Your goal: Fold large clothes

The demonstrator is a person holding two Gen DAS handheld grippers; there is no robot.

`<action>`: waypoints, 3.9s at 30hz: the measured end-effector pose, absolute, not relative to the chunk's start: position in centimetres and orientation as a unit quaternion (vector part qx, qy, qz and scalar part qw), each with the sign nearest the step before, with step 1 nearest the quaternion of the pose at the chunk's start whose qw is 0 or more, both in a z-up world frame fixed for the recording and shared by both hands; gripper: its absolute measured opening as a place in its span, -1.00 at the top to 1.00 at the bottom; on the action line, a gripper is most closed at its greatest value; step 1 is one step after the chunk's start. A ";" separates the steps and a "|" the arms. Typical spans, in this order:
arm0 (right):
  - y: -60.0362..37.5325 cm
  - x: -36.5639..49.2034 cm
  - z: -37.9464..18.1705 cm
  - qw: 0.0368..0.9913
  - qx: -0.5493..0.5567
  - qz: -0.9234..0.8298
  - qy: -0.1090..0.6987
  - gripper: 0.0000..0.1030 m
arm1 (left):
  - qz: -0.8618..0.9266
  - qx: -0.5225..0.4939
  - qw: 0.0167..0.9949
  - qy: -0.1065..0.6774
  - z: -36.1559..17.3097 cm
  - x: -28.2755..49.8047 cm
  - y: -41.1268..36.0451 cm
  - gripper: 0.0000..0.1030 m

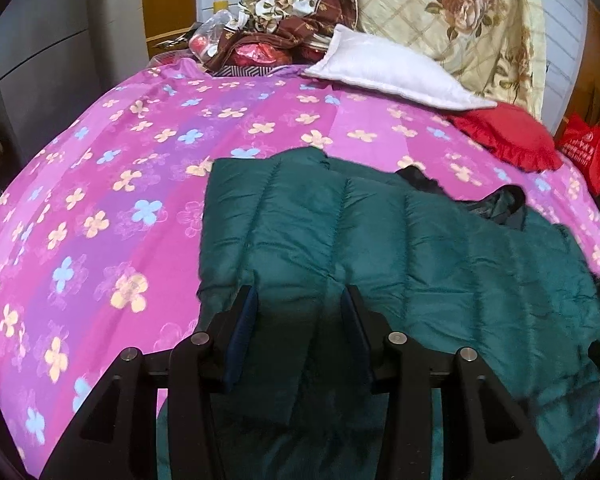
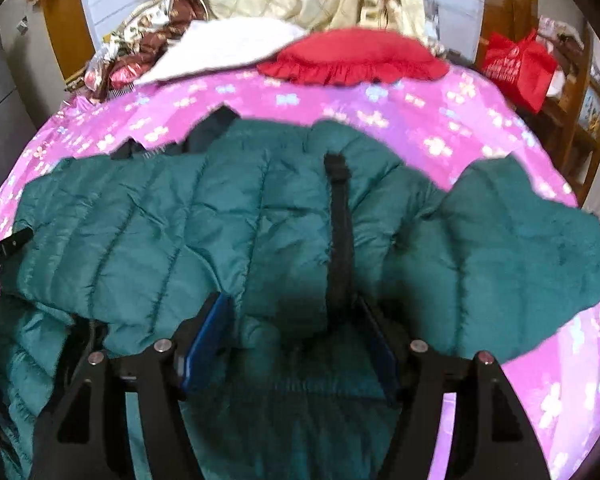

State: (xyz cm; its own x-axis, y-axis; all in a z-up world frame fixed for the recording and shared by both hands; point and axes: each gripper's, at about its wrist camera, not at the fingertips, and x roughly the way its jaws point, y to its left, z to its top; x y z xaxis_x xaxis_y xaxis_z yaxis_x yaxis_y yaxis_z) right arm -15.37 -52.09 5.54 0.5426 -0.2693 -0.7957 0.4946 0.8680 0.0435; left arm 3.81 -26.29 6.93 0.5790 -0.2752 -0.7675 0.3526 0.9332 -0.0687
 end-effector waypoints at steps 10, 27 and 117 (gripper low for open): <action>-49.3 -14.4 7.3 0.883 0.105 -0.204 0.411 -0.36 | -0.204 0.044 0.882 0.423 8.0 0.8 -27.5 0.50; -47.8 -16.1 7.2 0.879 0.111 -0.208 0.415 -0.55 | -0.200 0.058 0.888 0.411 9.2 -2.6 -28.1 0.50; -84.7 -38.4 1.5 0.726 0.328 -0.519 0.310 -0.65 | -0.248 0.076 0.866 0.428 9.2 -12.8 -31.9 0.50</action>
State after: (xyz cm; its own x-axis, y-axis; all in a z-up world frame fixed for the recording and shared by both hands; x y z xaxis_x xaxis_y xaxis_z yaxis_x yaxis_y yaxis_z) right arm -38.40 -84.74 1.52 0.2697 -0.5503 -0.7903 0.9568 0.2459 0.1553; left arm -12.84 -31.92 9.18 0.5111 -0.3647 -0.7783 0.4944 0.8654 -0.0809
